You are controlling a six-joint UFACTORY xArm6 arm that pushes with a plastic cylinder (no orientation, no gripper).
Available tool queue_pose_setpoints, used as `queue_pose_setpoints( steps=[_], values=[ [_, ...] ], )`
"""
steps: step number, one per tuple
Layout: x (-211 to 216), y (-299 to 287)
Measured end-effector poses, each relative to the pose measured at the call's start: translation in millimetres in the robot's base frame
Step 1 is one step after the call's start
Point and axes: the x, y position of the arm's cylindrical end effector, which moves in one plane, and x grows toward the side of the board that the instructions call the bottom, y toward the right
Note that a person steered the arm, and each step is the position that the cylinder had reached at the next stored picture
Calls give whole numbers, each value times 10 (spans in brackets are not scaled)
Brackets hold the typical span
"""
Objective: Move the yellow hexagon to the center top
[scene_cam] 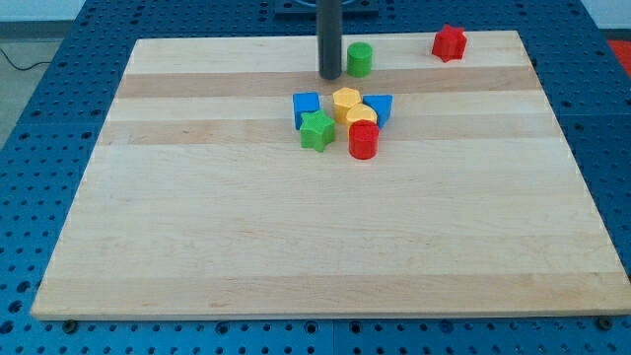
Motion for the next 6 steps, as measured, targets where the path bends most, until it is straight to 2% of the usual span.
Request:
queue_pose_setpoints(
  steps=[2, 3, 4, 5, 6],
  values=[
    [-181, 1036],
    [-179, 834],
    [-31, 288],
    [262, 148],
    [279, 148]
  ],
)
